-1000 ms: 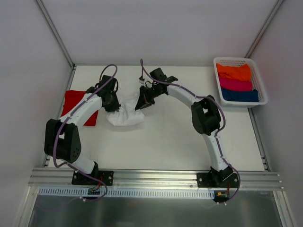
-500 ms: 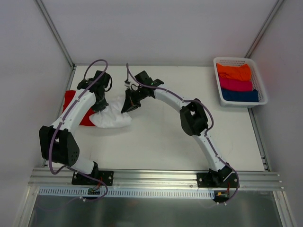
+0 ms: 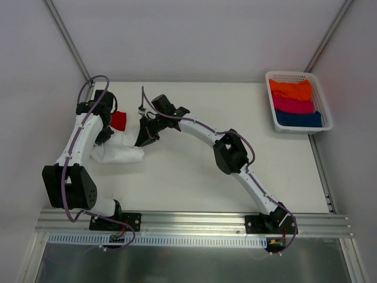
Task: Fold and stack the t-shirts
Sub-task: Put the neatly folded tshirt into the corner of the board with the left arm
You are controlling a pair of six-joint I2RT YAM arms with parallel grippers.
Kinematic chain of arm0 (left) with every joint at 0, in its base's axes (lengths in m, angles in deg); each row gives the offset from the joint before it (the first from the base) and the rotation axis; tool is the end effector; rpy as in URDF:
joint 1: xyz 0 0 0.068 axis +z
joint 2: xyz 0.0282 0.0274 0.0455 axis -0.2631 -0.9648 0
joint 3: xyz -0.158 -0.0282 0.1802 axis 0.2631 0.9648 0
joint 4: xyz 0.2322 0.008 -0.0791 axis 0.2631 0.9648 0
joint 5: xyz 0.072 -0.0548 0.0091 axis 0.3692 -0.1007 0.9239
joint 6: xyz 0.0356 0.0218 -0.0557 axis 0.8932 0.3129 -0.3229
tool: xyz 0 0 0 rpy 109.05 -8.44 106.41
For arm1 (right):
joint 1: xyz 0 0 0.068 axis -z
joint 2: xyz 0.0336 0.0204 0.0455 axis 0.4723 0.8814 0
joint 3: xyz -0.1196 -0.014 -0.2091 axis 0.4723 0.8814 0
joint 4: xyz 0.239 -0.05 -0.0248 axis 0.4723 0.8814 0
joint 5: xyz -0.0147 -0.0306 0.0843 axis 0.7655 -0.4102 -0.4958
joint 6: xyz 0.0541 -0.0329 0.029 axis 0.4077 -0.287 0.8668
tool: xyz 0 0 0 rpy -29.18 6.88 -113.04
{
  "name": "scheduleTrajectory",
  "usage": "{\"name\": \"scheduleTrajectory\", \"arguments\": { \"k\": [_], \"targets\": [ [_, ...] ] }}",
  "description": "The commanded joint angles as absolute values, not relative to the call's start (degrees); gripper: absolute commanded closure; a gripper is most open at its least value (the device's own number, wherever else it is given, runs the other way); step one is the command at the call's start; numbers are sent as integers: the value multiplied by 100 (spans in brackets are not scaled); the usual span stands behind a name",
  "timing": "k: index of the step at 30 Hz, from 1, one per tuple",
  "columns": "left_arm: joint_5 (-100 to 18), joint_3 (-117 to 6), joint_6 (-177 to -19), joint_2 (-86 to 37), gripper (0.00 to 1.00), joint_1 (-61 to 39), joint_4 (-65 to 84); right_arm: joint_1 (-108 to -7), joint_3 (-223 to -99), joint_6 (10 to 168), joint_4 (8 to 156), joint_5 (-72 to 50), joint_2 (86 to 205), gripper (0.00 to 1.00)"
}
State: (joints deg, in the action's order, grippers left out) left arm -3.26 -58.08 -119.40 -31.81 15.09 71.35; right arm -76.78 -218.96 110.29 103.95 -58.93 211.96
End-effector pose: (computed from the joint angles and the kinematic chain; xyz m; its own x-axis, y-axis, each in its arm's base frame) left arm 0.2729 0.0268 0.2563 -0.6751 -0.4737 -0.5655 -0.6577 0.7337 0.1705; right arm 0.3190 0.4322 0.1792 -0.7550 -0.4520 -0.4751 -0.5739 0.1049 0.8122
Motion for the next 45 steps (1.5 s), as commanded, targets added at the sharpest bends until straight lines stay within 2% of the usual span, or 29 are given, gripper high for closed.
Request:
{"name": "scheduleTrajectory", "arguments": {
  "k": [1,5,12,19,22,23,24,25,26,27,28,33,40,45],
  "targets": [
    [5,-5711,-11706,-3319,100,1648,6944,-7626,-22208,11440,9919,-6121,21297,100],
    [154,-5693,-11469,-3627,100,1727,6383,-7591,-22225,11344,9857,-5875,21385,99],
    [268,-6141,-11416,-4111,100,1815,6310,-7459,-22252,11379,9646,-5603,21420,99],
    [453,-6975,-11135,-4453,100,1982,6240,-7433,-22216,11484,9365,-5348,21367,99],
    [514,-7415,-10985,-4804,100,2105,6231,-7433,-22234,11651,9233,-5356,21455,95],
    [541,-7503,-10950,-5014,100,2140,6231,-7415,-22225,11651,9241,-5348,21473,82],
    [515,-7573,-10923,-5112,100,2280,6240,-7415,-22191,11686,9241,-5356,21481,64],
    [419,-7635,-10906,-5191,100,2351,6240,-7398,-22051,11686,9241,-5365,21464,45],
    [392,-7627,-10906,-5279,100,2421,6240,-7371,-21936,11652,9241,-5391,21438,16],
    [366,-7583,-10897,-5315,100,2552,6249,-7363,-21787,11599,9267,-5383,21298,3],
    [400,-7452,-10871,-5315,100,2606,6240,-7354,-21612,11407,9302,-5365,21201,0],
    [471,-6890,-10747,-5192,100,2948,6222,-7161,-20451,10896,9408,-5189,20551,1],
    [541,-6361,-10704,-5043,100,3485,5994,-6949,-20222,10728,9505,-5224,20304,1],
    [130,-6291,-10581,-5324,100,3652,5714,-6932,-20248,10720,9566,-5339,20348,0]
  ]
}}
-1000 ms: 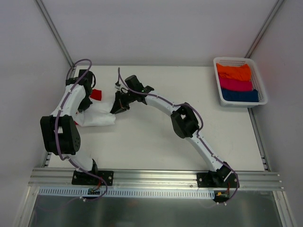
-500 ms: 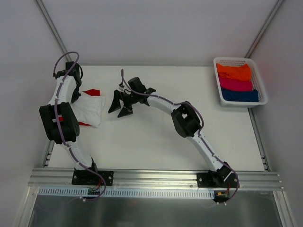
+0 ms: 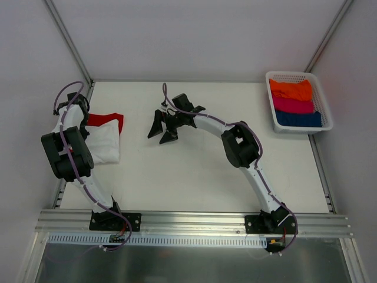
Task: Fold and stack the t-shirts
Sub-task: Put the neatly folded tshirt into the corner of the board with the left arm
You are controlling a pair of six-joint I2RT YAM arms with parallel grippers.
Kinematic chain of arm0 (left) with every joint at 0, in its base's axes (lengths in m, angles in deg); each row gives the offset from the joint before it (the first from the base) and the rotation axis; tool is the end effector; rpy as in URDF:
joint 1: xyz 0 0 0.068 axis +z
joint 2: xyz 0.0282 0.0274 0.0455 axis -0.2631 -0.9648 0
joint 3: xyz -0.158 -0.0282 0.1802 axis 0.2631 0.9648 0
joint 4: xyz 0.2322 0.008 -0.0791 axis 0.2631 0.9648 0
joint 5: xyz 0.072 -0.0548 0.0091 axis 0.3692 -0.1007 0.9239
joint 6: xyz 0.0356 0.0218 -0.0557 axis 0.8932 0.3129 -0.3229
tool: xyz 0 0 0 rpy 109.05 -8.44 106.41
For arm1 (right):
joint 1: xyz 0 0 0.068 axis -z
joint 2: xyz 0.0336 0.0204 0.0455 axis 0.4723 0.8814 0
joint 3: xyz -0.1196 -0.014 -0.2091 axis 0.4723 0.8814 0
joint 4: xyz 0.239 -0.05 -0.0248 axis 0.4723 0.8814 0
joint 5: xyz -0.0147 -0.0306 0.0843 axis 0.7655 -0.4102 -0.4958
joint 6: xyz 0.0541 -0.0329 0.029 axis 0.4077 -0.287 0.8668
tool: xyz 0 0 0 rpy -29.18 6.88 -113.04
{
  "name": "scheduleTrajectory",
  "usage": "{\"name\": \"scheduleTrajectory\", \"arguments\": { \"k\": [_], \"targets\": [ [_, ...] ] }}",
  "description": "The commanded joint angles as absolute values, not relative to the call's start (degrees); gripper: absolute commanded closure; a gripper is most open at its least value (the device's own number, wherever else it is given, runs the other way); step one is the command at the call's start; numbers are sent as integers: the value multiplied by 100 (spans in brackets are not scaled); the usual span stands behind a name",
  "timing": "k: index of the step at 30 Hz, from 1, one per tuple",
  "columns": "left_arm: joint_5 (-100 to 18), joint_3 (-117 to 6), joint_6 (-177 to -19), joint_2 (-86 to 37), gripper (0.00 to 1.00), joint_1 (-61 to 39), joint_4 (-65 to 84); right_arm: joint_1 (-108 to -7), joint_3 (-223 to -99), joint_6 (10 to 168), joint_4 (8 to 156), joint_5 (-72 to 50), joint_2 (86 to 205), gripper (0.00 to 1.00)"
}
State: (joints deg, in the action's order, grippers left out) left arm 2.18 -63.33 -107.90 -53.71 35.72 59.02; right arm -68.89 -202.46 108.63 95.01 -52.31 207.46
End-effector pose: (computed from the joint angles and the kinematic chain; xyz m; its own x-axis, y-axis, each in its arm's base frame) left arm 0.3156 0.1521 0.1815 -0.6622 -0.5693 -0.4871 -0.7482 0.5376 0.3889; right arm 0.3671 0.3719 0.1372 -0.8209 -0.3191 -0.4736 -0.5609 0.2944 0.7738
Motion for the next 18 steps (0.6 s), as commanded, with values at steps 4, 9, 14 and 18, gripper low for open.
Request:
{"name": "scheduleTrajectory", "arguments": {
  "k": [4,9,14,18],
  "targets": [
    [-293,-6141,-10528,-5377,96,3643,5353,-6941,-20178,10597,9742,-5392,20330,0],
    [-356,-6264,-10519,-5184,19,3477,5142,-6923,-19914,10430,9768,-5374,20146,1],
    [172,-6842,-10352,-4517,1,2775,4983,-6879,-19958,10246,9997,-5348,20005,1],
    [-240,-7844,-10317,-4007,1,2072,5010,-6704,-19967,9991,10225,-5163,19689,1]
  ]
}}
